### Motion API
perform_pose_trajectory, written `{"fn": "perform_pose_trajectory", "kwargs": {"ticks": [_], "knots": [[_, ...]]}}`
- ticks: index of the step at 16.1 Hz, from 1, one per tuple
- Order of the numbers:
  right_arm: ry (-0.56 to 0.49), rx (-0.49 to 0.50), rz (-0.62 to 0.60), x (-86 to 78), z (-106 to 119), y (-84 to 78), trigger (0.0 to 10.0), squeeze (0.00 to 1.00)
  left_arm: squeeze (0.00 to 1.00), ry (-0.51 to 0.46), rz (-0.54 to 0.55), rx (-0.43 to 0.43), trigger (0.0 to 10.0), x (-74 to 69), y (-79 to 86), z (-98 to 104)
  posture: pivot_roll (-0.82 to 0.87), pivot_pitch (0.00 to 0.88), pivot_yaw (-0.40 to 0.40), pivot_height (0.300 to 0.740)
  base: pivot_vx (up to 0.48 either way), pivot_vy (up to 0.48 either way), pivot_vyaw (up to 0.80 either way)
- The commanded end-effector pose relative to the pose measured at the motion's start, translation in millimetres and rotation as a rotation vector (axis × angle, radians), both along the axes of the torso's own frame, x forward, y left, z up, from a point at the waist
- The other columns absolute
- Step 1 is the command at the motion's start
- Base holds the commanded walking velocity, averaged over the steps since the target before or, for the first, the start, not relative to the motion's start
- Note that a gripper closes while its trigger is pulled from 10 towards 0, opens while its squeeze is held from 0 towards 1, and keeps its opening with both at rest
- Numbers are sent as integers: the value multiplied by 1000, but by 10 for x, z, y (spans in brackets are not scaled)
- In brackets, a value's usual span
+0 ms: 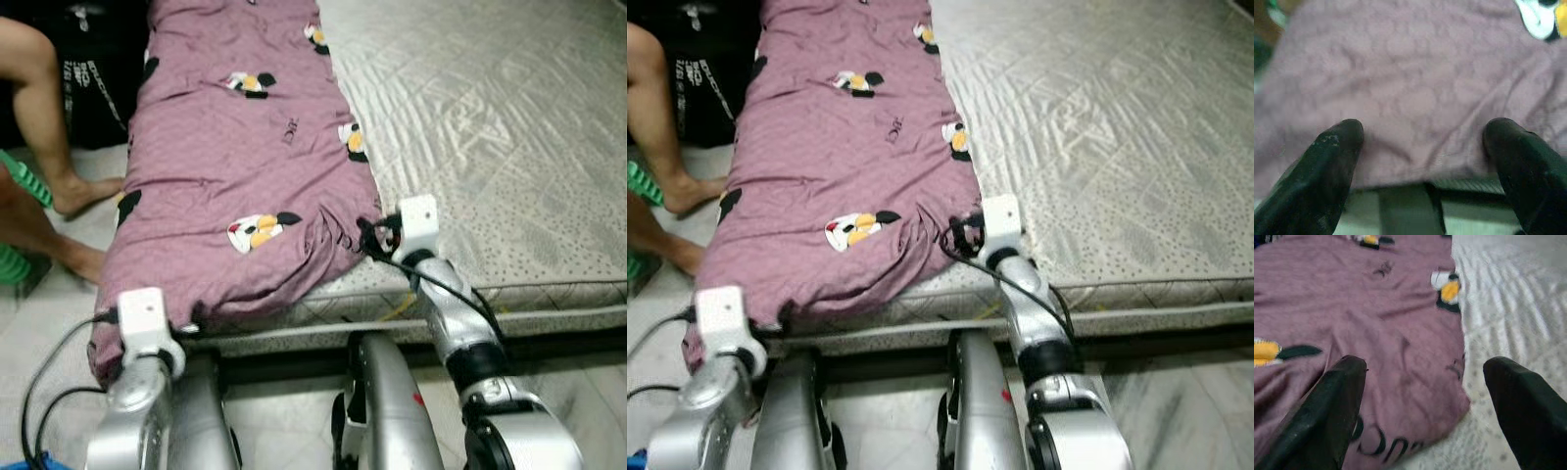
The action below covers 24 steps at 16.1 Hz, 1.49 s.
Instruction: Clean up the room
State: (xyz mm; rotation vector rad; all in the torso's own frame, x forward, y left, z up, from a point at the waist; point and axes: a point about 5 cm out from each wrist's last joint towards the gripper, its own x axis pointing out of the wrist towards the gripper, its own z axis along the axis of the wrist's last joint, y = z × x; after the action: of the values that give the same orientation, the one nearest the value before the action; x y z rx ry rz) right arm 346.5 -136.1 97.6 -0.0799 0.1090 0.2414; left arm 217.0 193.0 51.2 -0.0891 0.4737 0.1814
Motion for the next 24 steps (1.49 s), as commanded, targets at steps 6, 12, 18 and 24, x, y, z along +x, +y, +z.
{"fn": "perform_pose_trajectory", "kwargs": {"ticks": [6, 12, 18, 24], "knots": [[23, -33, -59, -92, -168, -187, 10000, 0, 0, 37, -154, -83, 10000, 42, -112, 15, 49, 137, -34, 538, 0, 0, 0], [1, -38, -100, -141, -179, -311, 10000, 0, 0, 36, -316, -117, 10000, 229, -413, 59, 1, 141, -10, 538, 0, 0, 0], [50, 103, 183, 29, -24, 421, 10000, 0, 0, 45, -323, -114, 10000, 183, -406, 76, 46, 138, -33, 538, 0, 0, 0], [51, 118, 221, 66, 51, 947, 10000, 0, 0, -12, -96, -36, 10000, -151, -181, 309, 148, 171, -48, 538, 0, 0, 0]]}}
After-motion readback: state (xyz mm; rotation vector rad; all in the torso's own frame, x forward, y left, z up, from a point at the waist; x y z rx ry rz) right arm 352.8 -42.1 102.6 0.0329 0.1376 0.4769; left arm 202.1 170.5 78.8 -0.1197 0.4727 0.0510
